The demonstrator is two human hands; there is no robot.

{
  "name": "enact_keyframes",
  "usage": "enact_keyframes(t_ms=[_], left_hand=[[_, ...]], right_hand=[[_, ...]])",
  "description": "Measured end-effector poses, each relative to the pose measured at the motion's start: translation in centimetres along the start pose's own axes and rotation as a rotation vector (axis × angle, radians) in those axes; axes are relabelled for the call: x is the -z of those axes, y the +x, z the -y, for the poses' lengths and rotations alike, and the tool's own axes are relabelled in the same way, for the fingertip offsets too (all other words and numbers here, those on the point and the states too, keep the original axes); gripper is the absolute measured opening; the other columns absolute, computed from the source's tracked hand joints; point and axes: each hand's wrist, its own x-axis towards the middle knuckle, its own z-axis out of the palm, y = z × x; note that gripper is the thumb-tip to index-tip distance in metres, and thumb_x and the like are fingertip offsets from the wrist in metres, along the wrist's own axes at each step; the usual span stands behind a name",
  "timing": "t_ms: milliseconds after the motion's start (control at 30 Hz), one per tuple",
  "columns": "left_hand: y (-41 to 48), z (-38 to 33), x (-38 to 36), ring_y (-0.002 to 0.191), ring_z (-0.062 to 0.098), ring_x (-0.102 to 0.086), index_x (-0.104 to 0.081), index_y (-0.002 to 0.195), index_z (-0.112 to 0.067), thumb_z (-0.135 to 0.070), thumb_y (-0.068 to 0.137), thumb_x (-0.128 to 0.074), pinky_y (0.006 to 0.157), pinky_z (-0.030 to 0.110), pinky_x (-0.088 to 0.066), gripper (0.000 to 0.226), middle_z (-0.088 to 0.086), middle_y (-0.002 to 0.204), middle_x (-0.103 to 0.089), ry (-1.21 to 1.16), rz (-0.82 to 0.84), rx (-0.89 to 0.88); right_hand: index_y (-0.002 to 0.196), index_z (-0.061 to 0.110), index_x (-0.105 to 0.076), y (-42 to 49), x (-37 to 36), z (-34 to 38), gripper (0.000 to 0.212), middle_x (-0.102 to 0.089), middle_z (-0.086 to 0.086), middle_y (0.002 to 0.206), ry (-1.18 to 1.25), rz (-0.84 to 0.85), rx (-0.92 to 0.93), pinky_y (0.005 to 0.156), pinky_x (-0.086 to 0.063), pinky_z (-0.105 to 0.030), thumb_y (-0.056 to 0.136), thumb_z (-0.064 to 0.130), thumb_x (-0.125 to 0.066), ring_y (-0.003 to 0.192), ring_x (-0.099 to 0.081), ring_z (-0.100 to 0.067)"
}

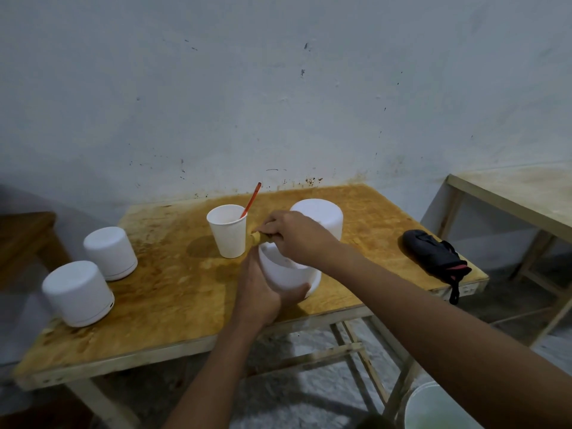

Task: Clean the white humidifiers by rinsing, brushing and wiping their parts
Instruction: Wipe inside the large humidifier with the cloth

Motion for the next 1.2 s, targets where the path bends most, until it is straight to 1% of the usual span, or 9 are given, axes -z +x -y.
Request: enact_keyframes(t_ms=[133, 367, 467, 667, 767, 833, 967, 1100, 1200], left_hand=[[-0.5, 0.6, 0.1, 0.122, 0.003, -0.037, -0.019, 0.144, -0.041, -0.051, 0.047, -0.093, 0.102, 0.027, -0.04, 0.122, -0.02, 0.135, -0.037, -0.067, 0.037, -0.065], [-0.8, 0.9, 0.4, 0.124, 0.008, -0.043, -0.023, 0.146, -0.037, -0.061, 0.045, -0.088, 0.102, 0.038, -0.048, 0.122, -0.013, 0.138, -0.043, -0.074, 0.017, -0.142], [-0.8, 0.9, 0.3, 0.123, 0.008, -0.043, -0.023, 0.145, -0.037, -0.061, 0.047, -0.087, 0.101, 0.036, -0.049, 0.121, -0.011, 0.138, -0.042, -0.063, 0.013, -0.155], [-0.9, 1.0, 0.1, 0.125, 0.009, -0.041, -0.023, 0.145, -0.036, -0.056, 0.046, -0.092, 0.101, 0.034, -0.045, 0.122, -0.01, 0.14, -0.041, -0.058, -0.002, -0.177], [-1.1, 0.9, 0.1, 0.127, 0.01, -0.04, -0.024, 0.147, -0.035, -0.053, 0.045, -0.093, 0.102, 0.033, -0.044, 0.124, -0.01, 0.143, -0.039, -0.071, -0.003, -0.178], [-1.1, 0.9, 0.2, 0.129, 0.008, -0.04, -0.024, 0.147, -0.034, -0.055, 0.045, -0.093, 0.102, 0.029, -0.042, 0.125, -0.009, 0.144, -0.039, -0.061, -0.007, -0.206], [-1.3, 0.7, 0.0, 0.13, 0.004, -0.038, -0.022, 0.147, -0.033, -0.059, 0.044, -0.092, 0.1, 0.019, -0.037, 0.128, -0.01, 0.145, -0.038, 0.005, -0.027, -0.227], [-1.5, 0.6, 0.1, 0.127, -0.008, -0.025, -0.016, 0.149, -0.03, -0.055, 0.047, -0.092, 0.096, 0.001, -0.02, 0.13, -0.008, 0.15, -0.031, 0.018, -0.021, -0.208], [-1.5, 0.9, 0.3, 0.126, -0.008, -0.025, -0.017, 0.15, -0.028, -0.054, 0.05, -0.091, 0.093, -0.002, -0.021, 0.127, -0.008, 0.148, -0.031, 0.009, -0.005, -0.261]], right_hand=[[0.116, 0.02, -0.073, 0.5, 0.7, -1.4, 0.036, -0.062, -0.002, 0.119, -0.1, 0.016, -0.09, 0.081, -0.054, -0.041, 0.095, 0.002, -0.05, 0.103, -0.059, -0.02], [0.121, 0.027, -0.069, -0.5, 1.7, -2.8, 0.049, -0.061, 0.001, 0.121, -0.258, 0.061, -0.158, 0.073, -0.054, -0.038, 0.09, -0.003, -0.045, 0.105, -0.059, -0.021], [0.118, 0.022, -0.069, -1.8, 1.7, -3.5, 0.04, -0.061, 0.001, 0.116, -0.374, 0.071, -0.139, 0.066, -0.052, -0.034, 0.091, 0.0, -0.05, 0.097, -0.06, -0.021], [0.124, 0.02, -0.066, -4.3, 3.2, -2.7, 0.03, -0.06, 0.0, 0.122, -0.534, 0.2, 0.009, 0.074, -0.049, -0.032, 0.098, 0.018, -0.052, 0.106, -0.057, -0.02], [0.118, 0.027, -0.07, -4.4, 3.3, -1.8, 0.031, -0.063, 0.002, 0.12, -0.388, 0.286, -0.023, 0.077, -0.055, -0.034, 0.095, 0.014, -0.054, 0.102, -0.062, -0.02], [0.118, 0.025, -0.071, -3.9, 2.7, -1.2, 0.034, -0.063, 0.0, 0.12, -0.26, 0.217, -0.055, 0.08, -0.056, -0.037, 0.094, 0.009, -0.053, 0.101, -0.063, -0.022], [0.126, 0.02, -0.066, -2.9, -0.1, -0.3, 0.039, -0.056, -0.007, 0.122, -0.316, 0.05, -0.085, 0.087, -0.053, -0.038, 0.092, 0.006, -0.055, 0.108, -0.058, -0.025], [0.116, 0.015, -0.073, -3.0, -0.3, 0.6, 0.03, -0.065, -0.009, 0.113, -0.122, 0.117, -0.069, 0.087, -0.047, -0.028, 0.094, 0.008, -0.053, 0.101, -0.062, -0.025], [0.116, 0.014, -0.073, -3.4, 0.7, 0.6, 0.033, -0.063, -0.005, 0.122, -0.006, 0.143, -0.032, 0.083, -0.034, -0.015, 0.095, 0.004, -0.05, 0.108, -0.058, -0.02]])
